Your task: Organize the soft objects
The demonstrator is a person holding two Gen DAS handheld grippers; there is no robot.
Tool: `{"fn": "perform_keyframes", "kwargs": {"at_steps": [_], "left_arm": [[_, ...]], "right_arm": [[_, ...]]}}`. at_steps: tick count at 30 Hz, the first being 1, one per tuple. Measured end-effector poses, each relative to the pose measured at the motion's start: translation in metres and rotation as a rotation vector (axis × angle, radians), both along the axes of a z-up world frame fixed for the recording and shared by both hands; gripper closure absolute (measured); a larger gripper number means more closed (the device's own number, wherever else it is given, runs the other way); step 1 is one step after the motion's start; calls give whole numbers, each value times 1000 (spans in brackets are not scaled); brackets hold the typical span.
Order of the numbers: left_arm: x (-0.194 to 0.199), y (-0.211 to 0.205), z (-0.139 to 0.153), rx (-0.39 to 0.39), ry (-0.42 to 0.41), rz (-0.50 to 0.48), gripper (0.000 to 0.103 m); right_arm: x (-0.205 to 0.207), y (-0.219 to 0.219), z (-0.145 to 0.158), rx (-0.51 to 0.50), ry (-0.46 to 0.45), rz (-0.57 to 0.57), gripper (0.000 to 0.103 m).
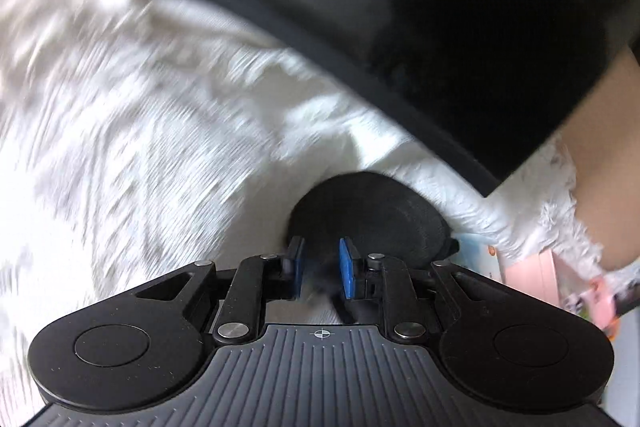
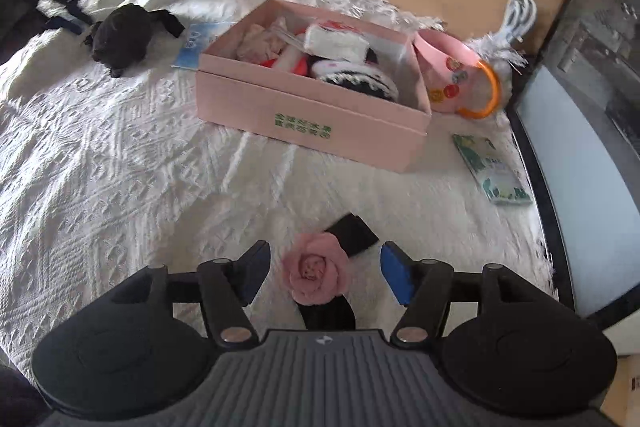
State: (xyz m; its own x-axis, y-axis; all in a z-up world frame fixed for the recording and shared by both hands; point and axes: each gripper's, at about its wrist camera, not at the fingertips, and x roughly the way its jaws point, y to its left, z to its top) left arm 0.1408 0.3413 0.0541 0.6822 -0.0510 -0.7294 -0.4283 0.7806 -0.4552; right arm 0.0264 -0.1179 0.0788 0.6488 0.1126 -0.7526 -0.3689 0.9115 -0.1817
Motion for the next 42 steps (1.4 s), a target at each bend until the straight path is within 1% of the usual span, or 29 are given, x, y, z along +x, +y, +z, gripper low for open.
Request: {"fn": "perform_keyframes", "kwargs": {"at_steps": [5,6,8,10,12,14,16,17,20,21,26,28,31,32,34,36,38,39,40,42], "left_arm": [[-10,20,-22,-185,41,108,82],[-9,22,-26,-204,46,132,82],[-5,24,-28,-196,39,168,82],[5,23,-24,-155,17,147,82],[17,21,-23,-98,18,120,83],[25,18,-26,-93,27,103,84],[27,14,-29,-107,9,101,84],[28,12,-31,-128,5,92,84],[32,2,-41,-241,5,28,81],[31,-3,-42,-264,-9,1,80],[25,-29,-32,-273,-58,-121,80],[25,-41,-26,-267,-74,-186,84],[21,-65,-20,-254,-85,-309,85],[19,-73,-17,-233,-92,-341,85],[5,-90,-7,-159,-112,-379,85],[-8,-101,7,-42,-141,-361,84],[-20,-106,20,71,-183,-317,84],[-26,-107,26,100,-195,-296,84],[-28,-105,30,111,-204,-278,84],[-32,-102,36,82,-214,-283,84]], "right_arm": [[4,-8,-2,11,17,-51,41],[5,-8,-2,13,19,-58,41],[5,-6,-3,12,19,-60,41],[5,-2,-2,3,15,-50,41],[4,3,-2,-7,12,-36,39],[3,5,-3,-13,16,-28,39],[3,6,-6,-27,31,-26,39],[3,7,-6,-35,32,-26,39],[3,3,-4,-36,17,-39,39],[3,1,-2,-34,12,-46,39],[6,-8,0,-19,8,-80,39],[6,-9,0,-16,10,-77,39],[6,-7,0,-16,3,-66,39],[6,-6,0,-14,2,-62,39],[5,-4,1,-13,-4,-53,39],[4,-3,1,-17,-11,-45,39],[3,-3,1,-20,-16,-44,37],[3,-4,0,-18,-17,-45,35],[3,-5,0,-14,-17,-48,34],[3,-6,-1,-3,-16,-53,33]]}}
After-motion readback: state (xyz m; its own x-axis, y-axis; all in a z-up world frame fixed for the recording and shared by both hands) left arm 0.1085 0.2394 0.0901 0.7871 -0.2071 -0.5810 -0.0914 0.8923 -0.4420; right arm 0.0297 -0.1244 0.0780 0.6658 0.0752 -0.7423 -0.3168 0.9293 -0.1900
